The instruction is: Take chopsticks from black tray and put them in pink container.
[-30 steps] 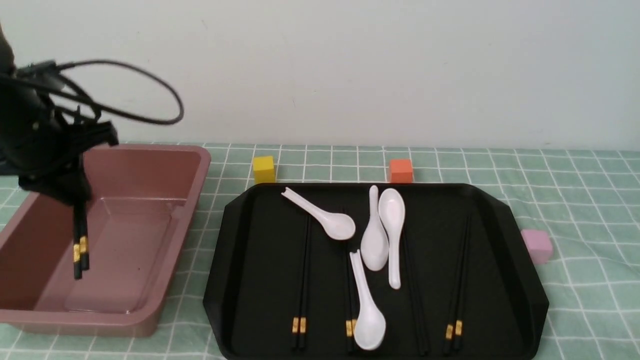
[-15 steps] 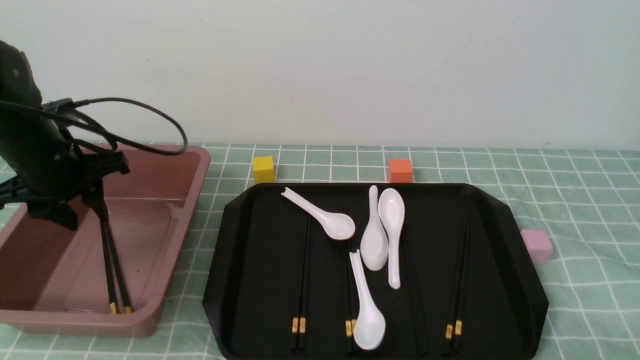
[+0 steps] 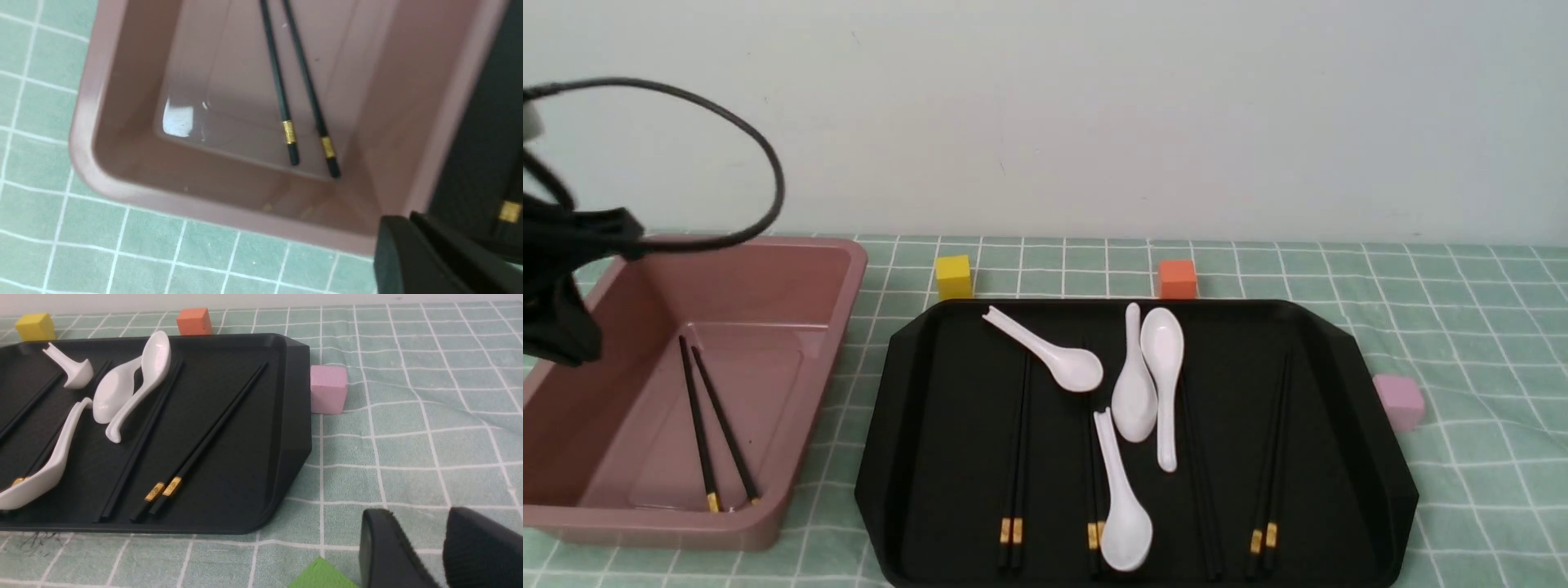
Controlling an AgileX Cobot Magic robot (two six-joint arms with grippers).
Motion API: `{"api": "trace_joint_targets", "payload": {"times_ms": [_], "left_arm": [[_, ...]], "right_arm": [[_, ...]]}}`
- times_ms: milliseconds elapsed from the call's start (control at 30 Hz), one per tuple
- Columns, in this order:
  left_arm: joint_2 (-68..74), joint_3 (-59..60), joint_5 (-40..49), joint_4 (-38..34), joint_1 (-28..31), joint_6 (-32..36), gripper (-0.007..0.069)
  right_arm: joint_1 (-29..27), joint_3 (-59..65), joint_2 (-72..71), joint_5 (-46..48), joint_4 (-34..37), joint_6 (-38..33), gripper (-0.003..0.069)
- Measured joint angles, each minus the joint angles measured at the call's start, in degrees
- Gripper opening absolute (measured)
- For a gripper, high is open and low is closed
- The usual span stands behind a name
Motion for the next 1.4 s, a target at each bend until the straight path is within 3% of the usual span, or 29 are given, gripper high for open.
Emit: {"api": "trace_joint_targets", "payload": {"times_ms": [167,300,500,700,933,1200,1400], "left_arm": [[-14.9,11.6,-5.6,-2.8,0.0,3.3,-0.0013],[-29.8,24.3,-12.8,-10.0,0.0,8.8,-0.0013],[-53.0,46.3,-29.8,-25.0,0.0,14.9,-0.0013],[-67.5,59.7,-44.6,-30.8,0.0,16.3,-0.0013],[-71.9,62.3,-54.3,-32.4,0.0,16.6,-0.0013],[-71.9,62.4,-53.6,-29.8,0.0,16.8,-0.0012],[-74.3,65.0,-49.4,-22.1,0.0,17.9,-0.0012]], "right_arm": [[0.0,0.0,0.0,0.0,0.0,0.0,0.024],[0.0,0.0,0.0,0.0,0.0,0.0,0.024],[0.0,0.0,0.0,0.0,0.0,0.0,0.024],[0.0,0.0,0.0,0.0,0.0,0.0,0.024],[0.0,0.0,0.0,0.0,0.0,0.0,0.024],[0.0,0.0,0.0,0.0,0.0,0.0,0.024],[0.0,0.0,0.0,0.0,0.0,0.0,0.024]]}}
